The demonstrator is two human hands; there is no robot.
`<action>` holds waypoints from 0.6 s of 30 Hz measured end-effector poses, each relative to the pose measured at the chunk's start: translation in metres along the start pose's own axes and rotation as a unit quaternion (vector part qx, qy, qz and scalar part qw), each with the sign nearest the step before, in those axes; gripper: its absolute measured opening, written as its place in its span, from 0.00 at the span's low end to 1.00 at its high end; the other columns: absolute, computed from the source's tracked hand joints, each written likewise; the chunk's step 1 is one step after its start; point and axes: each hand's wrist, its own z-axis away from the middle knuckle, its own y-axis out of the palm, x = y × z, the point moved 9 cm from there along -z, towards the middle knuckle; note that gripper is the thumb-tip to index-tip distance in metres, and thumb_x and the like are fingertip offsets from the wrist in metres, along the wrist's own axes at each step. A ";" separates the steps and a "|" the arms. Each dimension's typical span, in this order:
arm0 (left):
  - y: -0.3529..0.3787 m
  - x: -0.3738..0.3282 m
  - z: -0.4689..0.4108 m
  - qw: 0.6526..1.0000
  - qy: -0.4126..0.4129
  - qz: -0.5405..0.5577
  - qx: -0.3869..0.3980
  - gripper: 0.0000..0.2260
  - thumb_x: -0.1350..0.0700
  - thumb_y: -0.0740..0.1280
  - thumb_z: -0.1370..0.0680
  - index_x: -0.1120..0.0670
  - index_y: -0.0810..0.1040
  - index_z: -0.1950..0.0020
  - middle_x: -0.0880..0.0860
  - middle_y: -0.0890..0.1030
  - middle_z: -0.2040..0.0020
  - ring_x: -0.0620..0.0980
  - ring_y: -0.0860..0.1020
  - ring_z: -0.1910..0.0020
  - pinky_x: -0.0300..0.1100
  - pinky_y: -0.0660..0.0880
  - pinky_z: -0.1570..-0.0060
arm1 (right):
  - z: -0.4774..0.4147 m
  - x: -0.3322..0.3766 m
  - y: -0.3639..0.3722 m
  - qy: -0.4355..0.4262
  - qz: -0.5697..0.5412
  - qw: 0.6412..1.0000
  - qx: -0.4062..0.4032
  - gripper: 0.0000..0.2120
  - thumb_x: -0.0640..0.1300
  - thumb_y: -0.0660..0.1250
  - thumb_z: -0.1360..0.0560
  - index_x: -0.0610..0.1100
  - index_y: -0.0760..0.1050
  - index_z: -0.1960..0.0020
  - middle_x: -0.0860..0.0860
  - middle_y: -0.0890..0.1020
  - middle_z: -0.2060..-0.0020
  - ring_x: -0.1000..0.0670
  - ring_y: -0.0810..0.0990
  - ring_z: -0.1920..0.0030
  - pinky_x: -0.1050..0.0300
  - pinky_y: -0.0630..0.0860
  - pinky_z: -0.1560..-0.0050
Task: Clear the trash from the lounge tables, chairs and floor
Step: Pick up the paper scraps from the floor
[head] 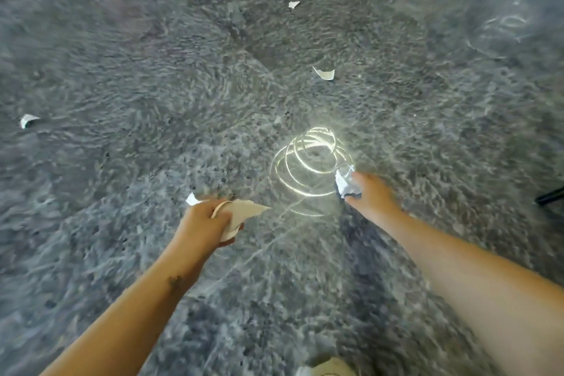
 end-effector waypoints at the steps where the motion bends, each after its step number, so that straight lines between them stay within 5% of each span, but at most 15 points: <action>1: -0.001 0.006 -0.002 1.000 -0.012 0.018 -0.005 0.15 0.65 0.57 0.21 0.49 0.78 0.58 0.58 0.82 0.55 0.56 0.80 0.52 0.47 0.79 0.56 | -0.008 -0.001 0.006 0.006 0.013 1.000 0.009 0.23 0.44 0.65 0.25 0.45 0.66 0.31 0.43 0.74 0.38 0.42 0.74 0.40 0.48 0.72 0.43; 4: -0.004 0.027 -0.005 0.995 -0.051 0.084 -0.024 0.14 0.64 0.57 0.20 0.50 0.79 0.57 0.56 0.82 0.55 0.55 0.80 0.51 0.47 0.79 0.55 | -0.026 0.004 0.021 0.002 0.072 0.997 0.014 0.22 0.43 0.61 0.23 0.46 0.65 0.30 0.42 0.74 0.39 0.40 0.72 0.40 0.51 0.71 0.46; 7: -0.003 0.047 -0.006 0.986 -0.078 0.147 -0.029 0.15 0.63 0.57 0.20 0.49 0.79 0.57 0.53 0.83 0.58 0.51 0.81 0.54 0.41 0.79 0.62 | -0.031 0.013 0.026 -0.025 0.114 0.993 -0.025 0.14 0.38 0.61 0.24 0.40 0.73 0.39 0.40 0.77 0.44 0.39 0.74 0.45 0.53 0.68 0.52; 12: -0.004 0.071 -0.004 0.967 -0.120 0.218 -0.051 0.11 0.61 0.57 0.19 0.51 0.77 0.53 0.55 0.82 0.55 0.53 0.81 0.52 0.42 0.80 0.61 | -0.002 0.062 0.041 -0.087 -0.050 0.995 -0.004 0.12 0.32 0.67 0.28 0.38 0.77 0.45 0.41 0.79 0.50 0.42 0.77 0.55 0.61 0.66 0.57; 18: -0.015 0.076 0.002 0.964 -0.117 0.222 -0.091 0.11 0.60 0.57 0.19 0.49 0.77 0.52 0.56 0.81 0.53 0.54 0.80 0.51 0.46 0.79 0.55 | 0.083 0.197 0.018 -0.287 -0.224 0.931 -0.017 0.17 0.34 0.72 0.32 0.42 0.72 0.46 0.58 0.76 0.56 0.65 0.75 0.60 0.78 0.69 0.59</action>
